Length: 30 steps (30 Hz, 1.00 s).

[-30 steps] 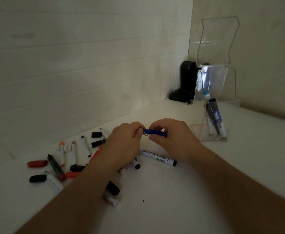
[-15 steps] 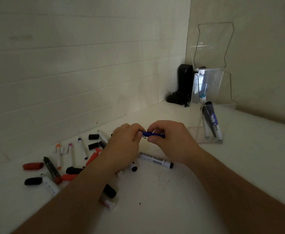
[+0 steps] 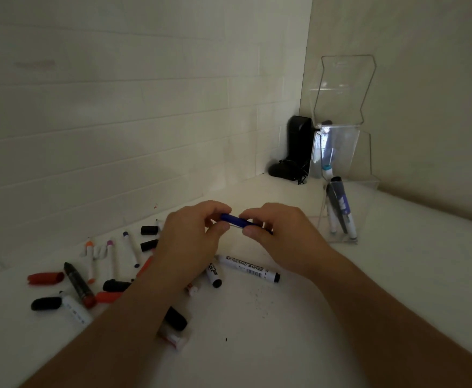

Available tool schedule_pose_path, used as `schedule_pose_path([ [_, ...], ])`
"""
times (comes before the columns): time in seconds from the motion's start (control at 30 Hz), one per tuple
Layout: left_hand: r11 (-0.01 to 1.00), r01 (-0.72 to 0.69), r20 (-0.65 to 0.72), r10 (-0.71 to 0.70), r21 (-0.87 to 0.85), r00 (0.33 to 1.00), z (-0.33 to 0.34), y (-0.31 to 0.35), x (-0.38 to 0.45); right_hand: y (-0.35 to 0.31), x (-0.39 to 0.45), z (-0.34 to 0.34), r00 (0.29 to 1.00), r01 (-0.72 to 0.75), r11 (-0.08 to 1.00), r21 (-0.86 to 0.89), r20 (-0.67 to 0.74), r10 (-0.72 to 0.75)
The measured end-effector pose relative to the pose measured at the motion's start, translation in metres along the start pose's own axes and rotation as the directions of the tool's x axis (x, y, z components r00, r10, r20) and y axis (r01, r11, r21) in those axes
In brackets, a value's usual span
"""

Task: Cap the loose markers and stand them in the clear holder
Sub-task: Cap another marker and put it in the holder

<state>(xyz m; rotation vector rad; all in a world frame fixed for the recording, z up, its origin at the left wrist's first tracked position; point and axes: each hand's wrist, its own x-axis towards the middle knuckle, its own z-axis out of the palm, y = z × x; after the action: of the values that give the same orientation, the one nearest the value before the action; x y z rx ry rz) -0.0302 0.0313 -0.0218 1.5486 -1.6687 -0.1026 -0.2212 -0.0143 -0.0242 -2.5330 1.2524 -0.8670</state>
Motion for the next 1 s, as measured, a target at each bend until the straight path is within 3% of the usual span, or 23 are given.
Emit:
schedule_pose_path([
  [0.17,0.966,-0.079,-0.162,0.039,-0.245,0.986,-0.003,0.017,-0.005,-0.016,0.007,-0.025,0.996,-0.010,1.000,-0.015,-0.084,0.009],
  [0.27,0.957,-0.203,-0.091,0.188,-0.206,0.978,0.000,0.026,-0.008,-0.029,0.003,-0.063,0.979,-0.041,0.986,0.163,-0.189,0.072],
  [0.37,0.951,-0.293,0.021,0.296,-0.096,0.955,0.010,0.026,-0.012,-0.028,-0.001,-0.109,0.893,-0.011,0.975,0.223,-0.436,0.109],
  [0.47,0.932,-0.358,0.134,0.363,-0.060,0.922,0.024,0.025,-0.017,-0.010,-0.003,-0.140,0.807,-0.047,0.974,0.222,-0.566,0.168],
  [0.53,0.911,-0.408,0.188,0.411,-0.058,0.892,0.033,0.025,-0.018,0.005,-0.005,-0.147,0.798,-0.145,0.970,0.194,-0.557,0.230],
  [0.63,0.891,-0.450,0.239,0.450,-0.058,0.860,0.041,0.028,-0.019,0.023,-0.010,-0.140,0.843,-0.295,0.954,0.050,-0.457,0.284],
  [0.77,0.887,-0.460,0.244,0.455,-0.040,0.857,0.043,0.024,-0.018,0.029,-0.017,-0.127,0.876,-0.328,0.944,-0.041,-0.388,0.287],
  [1.0,0.899,-0.432,0.222,0.435,-0.065,0.873,0.037,0.019,-0.017,0.042,-0.016,-0.122,0.920,-0.374,0.833,-0.407,-0.277,0.278],
])
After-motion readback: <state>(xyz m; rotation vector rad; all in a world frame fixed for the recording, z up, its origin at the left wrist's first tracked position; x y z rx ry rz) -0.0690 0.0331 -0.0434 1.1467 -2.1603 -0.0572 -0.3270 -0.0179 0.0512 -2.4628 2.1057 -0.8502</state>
